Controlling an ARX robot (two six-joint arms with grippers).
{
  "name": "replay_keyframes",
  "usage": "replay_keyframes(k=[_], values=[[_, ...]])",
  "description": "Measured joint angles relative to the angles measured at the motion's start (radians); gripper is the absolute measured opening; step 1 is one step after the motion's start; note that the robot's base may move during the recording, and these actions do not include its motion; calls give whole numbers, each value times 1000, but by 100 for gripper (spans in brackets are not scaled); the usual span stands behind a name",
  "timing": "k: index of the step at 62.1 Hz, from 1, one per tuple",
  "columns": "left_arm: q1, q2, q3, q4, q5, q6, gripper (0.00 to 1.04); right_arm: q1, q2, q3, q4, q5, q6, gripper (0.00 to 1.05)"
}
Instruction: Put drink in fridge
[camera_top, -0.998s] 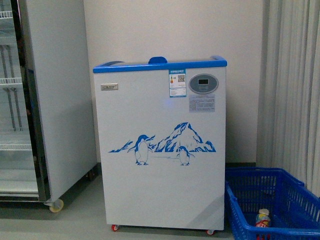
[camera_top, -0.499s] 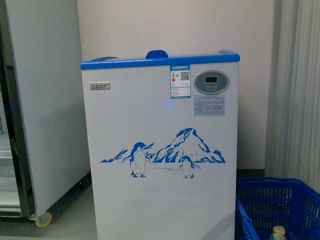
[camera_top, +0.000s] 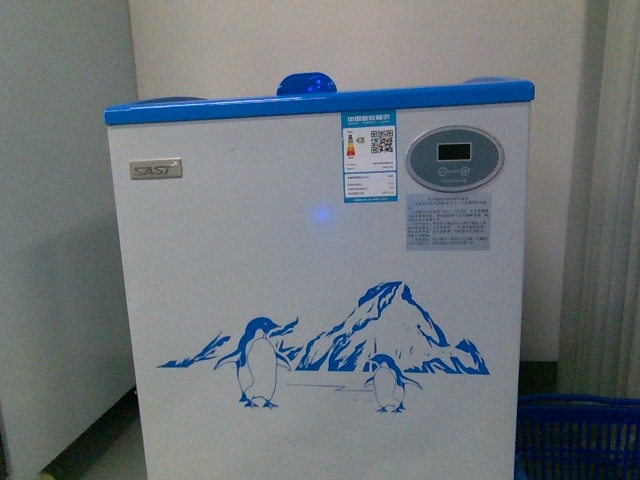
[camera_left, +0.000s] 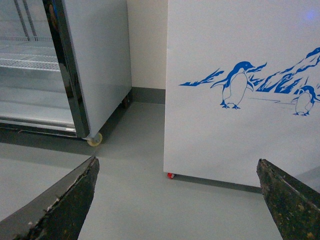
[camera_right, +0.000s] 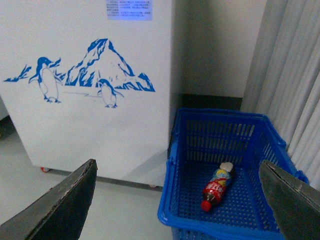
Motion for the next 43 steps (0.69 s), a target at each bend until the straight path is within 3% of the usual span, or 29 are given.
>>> replay_keyframes(k=[43], values=[[0,1,0,0,1,0,97,0,0,0,0,0,0,97]])
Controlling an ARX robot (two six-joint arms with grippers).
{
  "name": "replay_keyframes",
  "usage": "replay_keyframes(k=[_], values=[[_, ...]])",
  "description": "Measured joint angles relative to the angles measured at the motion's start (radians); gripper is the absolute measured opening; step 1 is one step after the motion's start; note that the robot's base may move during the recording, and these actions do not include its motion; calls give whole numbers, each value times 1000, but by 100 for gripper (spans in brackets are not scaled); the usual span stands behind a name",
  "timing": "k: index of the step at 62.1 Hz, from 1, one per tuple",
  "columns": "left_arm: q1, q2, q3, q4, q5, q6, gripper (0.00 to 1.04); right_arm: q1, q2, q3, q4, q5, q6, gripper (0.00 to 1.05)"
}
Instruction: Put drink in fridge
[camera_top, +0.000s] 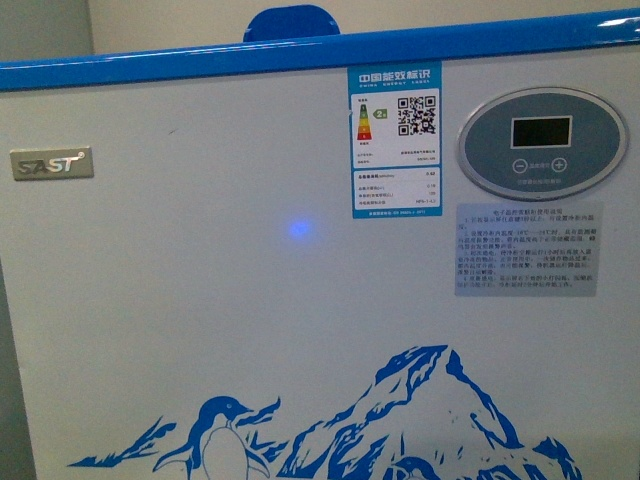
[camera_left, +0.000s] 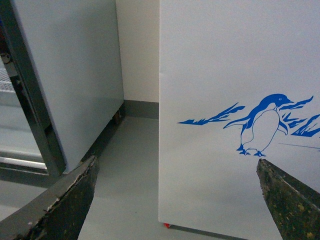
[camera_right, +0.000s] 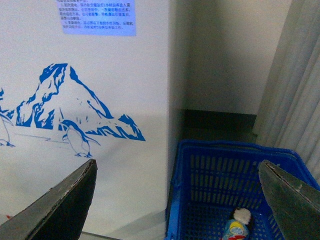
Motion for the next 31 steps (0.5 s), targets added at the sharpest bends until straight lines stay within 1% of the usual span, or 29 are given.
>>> replay_keyframes(k=[6,8,11,12,13,15,16,19,21,23,25,28,31], values=[[0,0,0,0,-1,0,97,0,0,0,0,2,0,97],[0,0,0,0,0,0,97,7,14,6,-18,27,8,97],[0,0,0,0,-2,0,97,25,156,105,-217,208,92,97],[0,0,0,0,0,0,97,9,236,142,-262,269,114,97],[0,0,0,0,1,0,97,-13,320,169,-274,318,129,97],[0,0,0,0,-1,0,97,-60,488,209,-239,370,148,97],[0,0,0,0,-1,0,97,-92,612,233,-183,390,154,97],[0,0,0,0,-1,0,97,-119,773,267,-94,408,157,97],[0,0,0,0,-1,0,97,-136,930,307,-14,409,169,97],[0,0,0,0,-1,0,97,-143,1112,365,61,433,183,97],[0,0,0,0,-1,0,97,-144,1256,418,92,436,203,97],[0,0,0,0,-1,0,97,-143,1476,500,100,435,238,97],[0,0,0,0,-1,0,97,-142,1583,548,100,434,264,97]])
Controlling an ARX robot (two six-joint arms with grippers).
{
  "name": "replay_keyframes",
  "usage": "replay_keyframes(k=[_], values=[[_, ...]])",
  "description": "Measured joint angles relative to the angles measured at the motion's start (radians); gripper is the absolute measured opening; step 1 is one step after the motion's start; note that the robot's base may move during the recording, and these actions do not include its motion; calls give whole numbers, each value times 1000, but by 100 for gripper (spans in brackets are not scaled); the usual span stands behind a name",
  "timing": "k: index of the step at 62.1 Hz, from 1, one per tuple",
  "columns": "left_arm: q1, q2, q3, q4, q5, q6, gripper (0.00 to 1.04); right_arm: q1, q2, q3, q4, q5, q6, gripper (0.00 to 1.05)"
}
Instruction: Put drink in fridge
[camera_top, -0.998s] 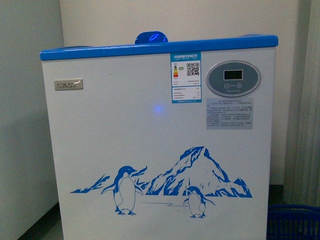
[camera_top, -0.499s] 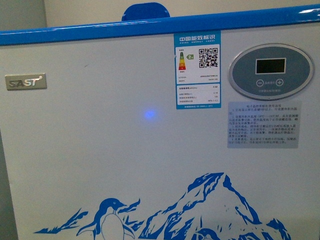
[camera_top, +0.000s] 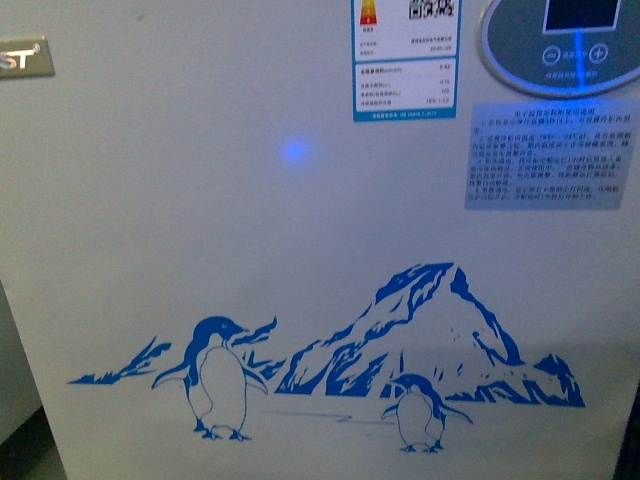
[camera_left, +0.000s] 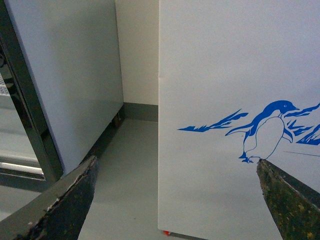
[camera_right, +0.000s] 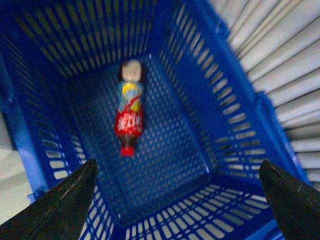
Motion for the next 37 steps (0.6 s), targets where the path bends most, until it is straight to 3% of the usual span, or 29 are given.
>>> replay_keyframes(k=[15,37], values=[[0,0,0,0,0,0,97,-11,512,357,-18,-38,114,97],[0,0,0,0,0,0,97,-38,919,787,-172,-68,200,97]])
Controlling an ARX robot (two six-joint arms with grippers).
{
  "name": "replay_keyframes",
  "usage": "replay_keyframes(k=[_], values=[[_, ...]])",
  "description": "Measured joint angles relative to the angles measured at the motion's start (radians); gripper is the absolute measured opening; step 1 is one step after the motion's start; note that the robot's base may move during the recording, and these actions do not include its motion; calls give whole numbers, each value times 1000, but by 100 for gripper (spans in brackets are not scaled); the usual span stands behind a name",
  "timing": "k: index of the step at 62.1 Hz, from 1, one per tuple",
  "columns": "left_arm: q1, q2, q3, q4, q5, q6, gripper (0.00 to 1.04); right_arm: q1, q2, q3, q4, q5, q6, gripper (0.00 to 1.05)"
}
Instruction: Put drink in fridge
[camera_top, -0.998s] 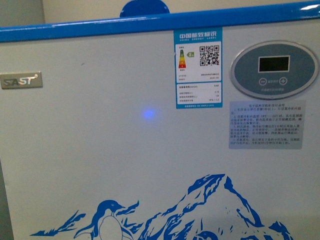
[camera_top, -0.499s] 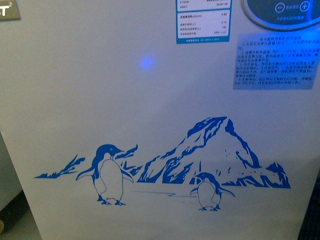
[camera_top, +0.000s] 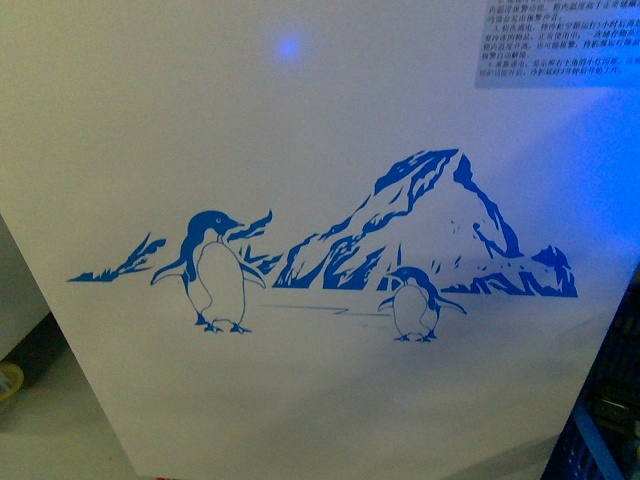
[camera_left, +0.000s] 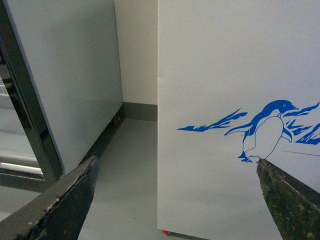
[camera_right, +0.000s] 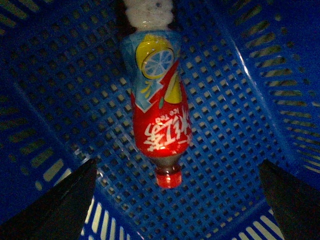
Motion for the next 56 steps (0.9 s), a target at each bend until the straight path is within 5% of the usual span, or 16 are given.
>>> replay_keyframes(k=[25,56], values=[[0,0,0,0,0,0,97,-70,398,473,-145,3,11,97],[0,0,0,0,0,0,97,-91,523,545,-125,-31,-77,97]])
